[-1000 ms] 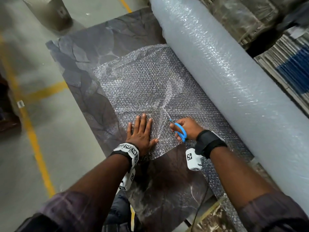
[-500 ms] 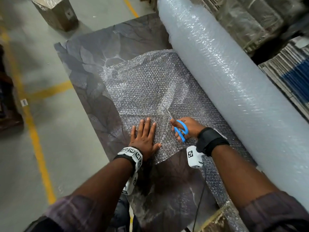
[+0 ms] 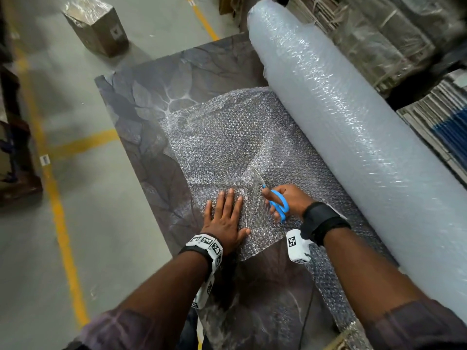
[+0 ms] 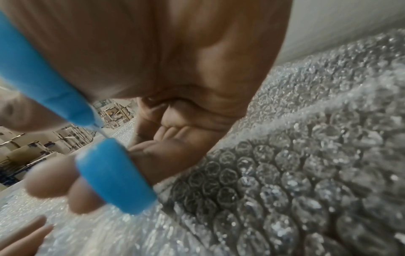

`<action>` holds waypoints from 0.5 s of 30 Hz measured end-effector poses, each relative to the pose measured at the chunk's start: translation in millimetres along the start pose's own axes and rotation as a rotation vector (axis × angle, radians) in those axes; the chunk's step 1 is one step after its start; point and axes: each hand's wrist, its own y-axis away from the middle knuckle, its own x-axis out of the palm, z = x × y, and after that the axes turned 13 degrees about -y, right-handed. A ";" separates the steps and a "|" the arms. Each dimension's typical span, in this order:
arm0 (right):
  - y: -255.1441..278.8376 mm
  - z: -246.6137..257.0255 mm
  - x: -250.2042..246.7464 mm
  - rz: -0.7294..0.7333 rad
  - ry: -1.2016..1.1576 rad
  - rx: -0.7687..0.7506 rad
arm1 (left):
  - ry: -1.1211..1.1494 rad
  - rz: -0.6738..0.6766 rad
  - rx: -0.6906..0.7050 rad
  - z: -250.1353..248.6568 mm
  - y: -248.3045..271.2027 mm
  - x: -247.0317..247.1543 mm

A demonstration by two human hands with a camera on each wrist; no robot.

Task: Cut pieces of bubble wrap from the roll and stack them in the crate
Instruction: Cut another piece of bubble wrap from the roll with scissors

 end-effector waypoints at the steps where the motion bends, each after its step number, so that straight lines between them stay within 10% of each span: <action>1: -0.8 0.7 -0.5 0.000 0.009 -0.004 | 0.001 0.000 0.001 0.0 -0.1 -0.7; 15: -1.1 5.4 -2.0 0.056 -0.002 0.026 | -0.005 0.020 0.020 1.9 -1.5 2.2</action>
